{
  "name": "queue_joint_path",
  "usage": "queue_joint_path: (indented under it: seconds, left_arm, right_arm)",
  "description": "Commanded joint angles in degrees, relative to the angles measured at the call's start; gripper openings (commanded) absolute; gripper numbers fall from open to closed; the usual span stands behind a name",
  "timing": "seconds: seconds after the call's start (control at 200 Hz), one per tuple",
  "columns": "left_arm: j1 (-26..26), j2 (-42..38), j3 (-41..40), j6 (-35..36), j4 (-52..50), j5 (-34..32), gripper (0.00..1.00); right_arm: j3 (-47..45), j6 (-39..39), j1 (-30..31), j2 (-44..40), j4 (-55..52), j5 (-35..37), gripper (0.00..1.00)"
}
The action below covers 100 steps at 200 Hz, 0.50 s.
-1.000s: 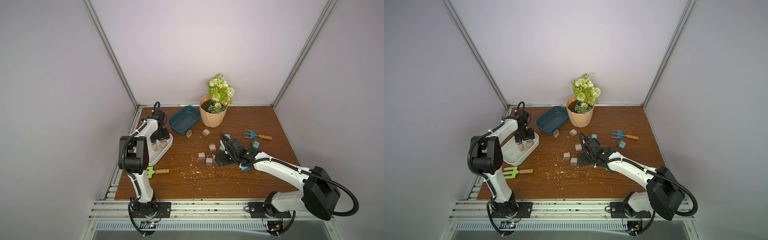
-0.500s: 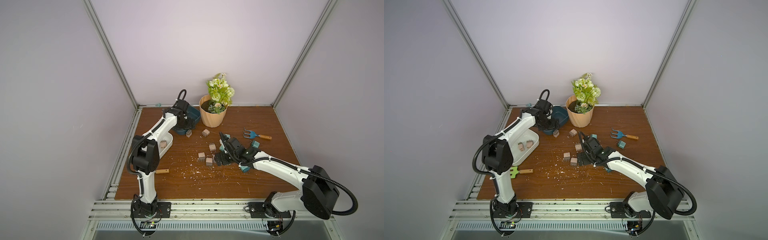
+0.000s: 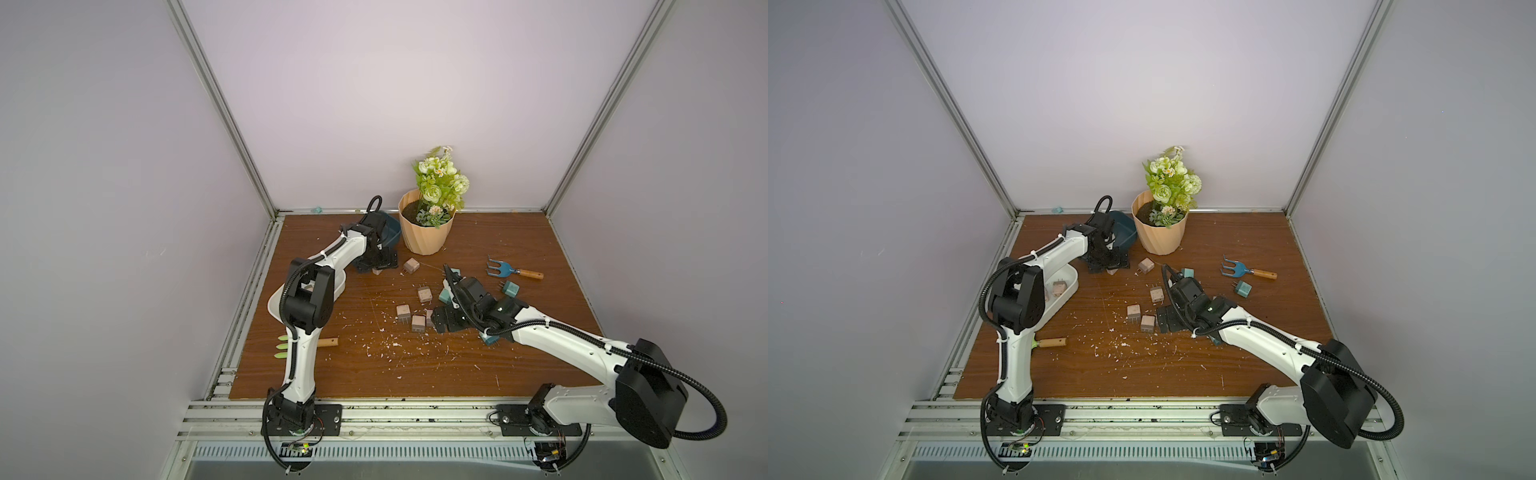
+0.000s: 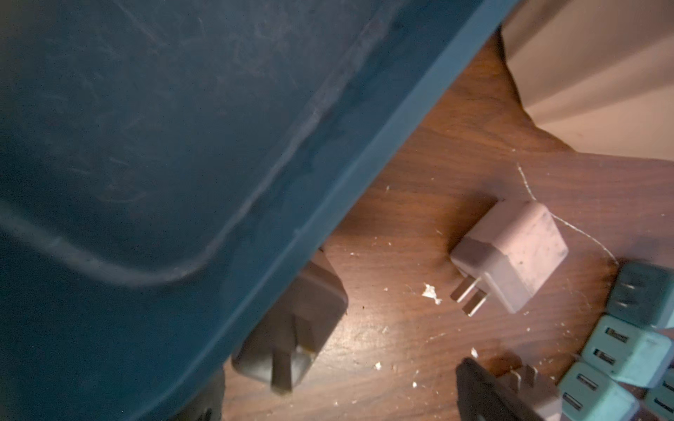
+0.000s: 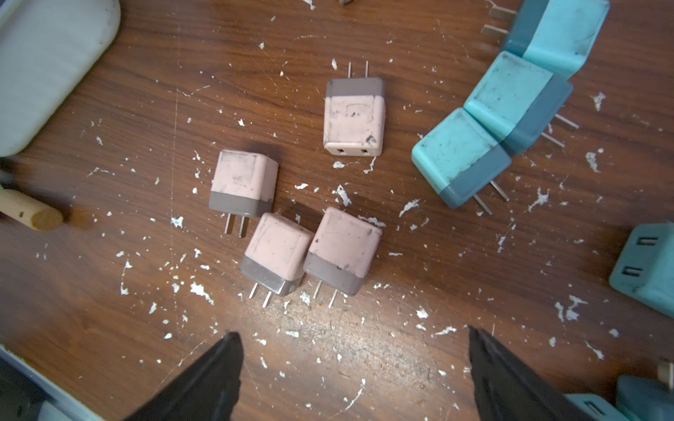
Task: Place the plugs by color into the storage box
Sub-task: Adjust the storage box at the center of the board.
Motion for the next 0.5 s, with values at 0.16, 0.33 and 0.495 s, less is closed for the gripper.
queue_joint_path:
  seconds: [0.16,0.33,0.495]
  left_arm:
    - [-0.10,3.57,3.87,-2.17,0.69,-4.26,1.00]
    - [-0.08,5.39,5.13,-1.10,-0.21,-6.49,0.96]
    - [-0.10,5.77,4.88,-0.40,-0.93,-8.10,0.84]
  right_arm:
    - [-0.51,1.15,-0.11,-1.38,-0.09,1.67,0.99]
    - [-0.47,1.41,-0.12,-0.86,0.04,1.51,0.99]
    - [-0.15,1.66,-0.11,-0.23,0.29,1.26,0.99]
